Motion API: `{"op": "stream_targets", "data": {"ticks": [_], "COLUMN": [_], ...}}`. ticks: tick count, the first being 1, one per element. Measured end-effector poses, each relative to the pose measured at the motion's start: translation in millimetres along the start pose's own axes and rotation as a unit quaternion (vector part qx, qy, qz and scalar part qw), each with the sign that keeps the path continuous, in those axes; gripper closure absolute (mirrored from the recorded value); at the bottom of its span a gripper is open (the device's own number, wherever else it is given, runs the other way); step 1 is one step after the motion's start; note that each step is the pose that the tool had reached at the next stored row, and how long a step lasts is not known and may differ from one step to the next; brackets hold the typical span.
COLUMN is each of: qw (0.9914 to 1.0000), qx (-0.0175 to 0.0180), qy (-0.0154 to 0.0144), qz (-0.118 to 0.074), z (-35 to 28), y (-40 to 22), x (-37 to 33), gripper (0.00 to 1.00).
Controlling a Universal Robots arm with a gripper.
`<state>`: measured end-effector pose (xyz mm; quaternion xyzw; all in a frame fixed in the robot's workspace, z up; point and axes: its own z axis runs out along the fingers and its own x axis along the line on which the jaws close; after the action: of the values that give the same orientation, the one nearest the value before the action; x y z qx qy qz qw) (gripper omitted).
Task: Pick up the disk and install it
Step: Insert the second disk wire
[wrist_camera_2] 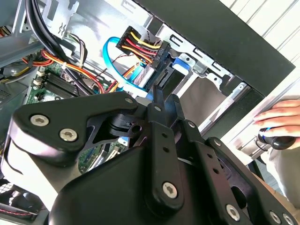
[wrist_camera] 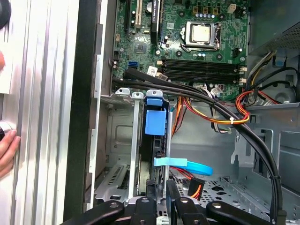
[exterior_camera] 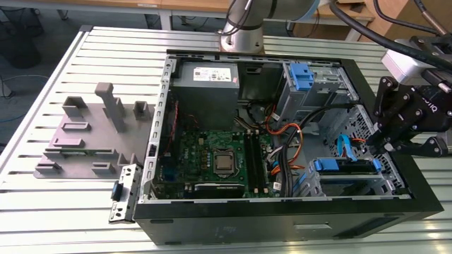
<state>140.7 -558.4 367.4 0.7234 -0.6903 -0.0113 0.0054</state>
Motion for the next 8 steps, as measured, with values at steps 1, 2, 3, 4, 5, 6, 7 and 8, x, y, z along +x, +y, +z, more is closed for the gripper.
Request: {"op": "stream_targets", "data": {"ticks": [1, 2, 3, 4, 5, 6, 7, 8], "qw": [1.0, 1.0, 1.0, 1.0, 1.0, 1.0, 1.0, 1.0], "qx": [0.0, 0.0, 0.0, 0.0, 0.0, 0.0, 0.0, 0.0], "qy": [0.0, 0.0, 0.0, 0.0, 0.0, 0.0, 0.0, 0.0], "qz": [0.0, 0.0, 0.0, 0.0, 0.0, 0.0, 0.0, 0.0], "z": [0.0, -0.1, -0.1, -0.1, -0.1, -0.1, -0.2, -0.1], "y": [0.0, 0.0, 0.0, 0.0, 0.0, 0.0, 0.0, 0.0], "x": [0.0, 0.0, 0.0, 0.0, 0.0, 0.0, 0.0, 0.0], "gripper": [0.76, 0.76, 0.76, 0.76, 0.76, 0.76, 0.76, 0.76]}}
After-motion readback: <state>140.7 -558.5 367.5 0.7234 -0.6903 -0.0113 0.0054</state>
